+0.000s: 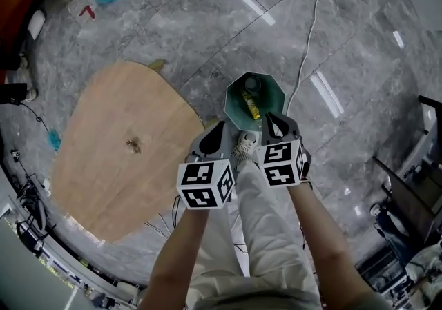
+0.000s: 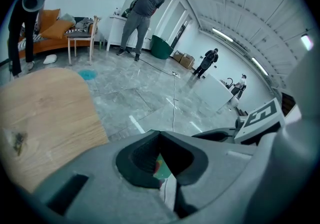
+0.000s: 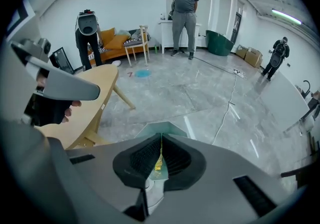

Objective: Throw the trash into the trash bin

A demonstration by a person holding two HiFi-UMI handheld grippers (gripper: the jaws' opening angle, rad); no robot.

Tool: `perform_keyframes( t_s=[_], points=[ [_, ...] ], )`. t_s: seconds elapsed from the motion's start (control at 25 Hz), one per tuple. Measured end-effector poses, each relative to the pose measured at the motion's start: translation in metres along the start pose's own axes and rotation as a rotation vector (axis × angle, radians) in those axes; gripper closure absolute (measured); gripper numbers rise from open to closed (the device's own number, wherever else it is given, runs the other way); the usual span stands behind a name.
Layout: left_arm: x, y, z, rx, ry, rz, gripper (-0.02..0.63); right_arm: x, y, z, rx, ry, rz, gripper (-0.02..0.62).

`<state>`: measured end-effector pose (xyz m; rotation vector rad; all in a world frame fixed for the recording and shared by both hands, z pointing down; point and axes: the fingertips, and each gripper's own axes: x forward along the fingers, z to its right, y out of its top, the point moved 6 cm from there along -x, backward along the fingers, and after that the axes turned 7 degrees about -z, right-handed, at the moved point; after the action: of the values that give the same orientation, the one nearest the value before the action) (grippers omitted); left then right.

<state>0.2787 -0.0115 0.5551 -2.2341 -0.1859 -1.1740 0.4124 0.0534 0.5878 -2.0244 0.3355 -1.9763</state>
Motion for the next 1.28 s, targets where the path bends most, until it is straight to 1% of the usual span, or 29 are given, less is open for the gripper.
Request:
perform_keyframes(
  t_s=[0.28,0.48,0.76,1.28],
  points=[
    [-0.01,0.003,0.0,0.002,0.003,0.019,0.606,-0.016,0.008,-0.001,0.003,-0.012,0.026,0.584],
    [-0.02,0.009,0.0,-0.02,0.0,0.042,0.606,-0.032,0.014,-0.007,0.002,-0.011,0.045,0.584],
    [-0.038,0.012,-0.005,-0.05,0.002,0.076,0.606,-0.052,0.02,-0.018,0.033,-0.001,0.069,0.584],
    [-0.096,0.006,-0.032,-0.145,0.026,0.156,0.606,-0.091,0.045,-0.058,-0.042,0.009,0.117,0.584]
  ],
)
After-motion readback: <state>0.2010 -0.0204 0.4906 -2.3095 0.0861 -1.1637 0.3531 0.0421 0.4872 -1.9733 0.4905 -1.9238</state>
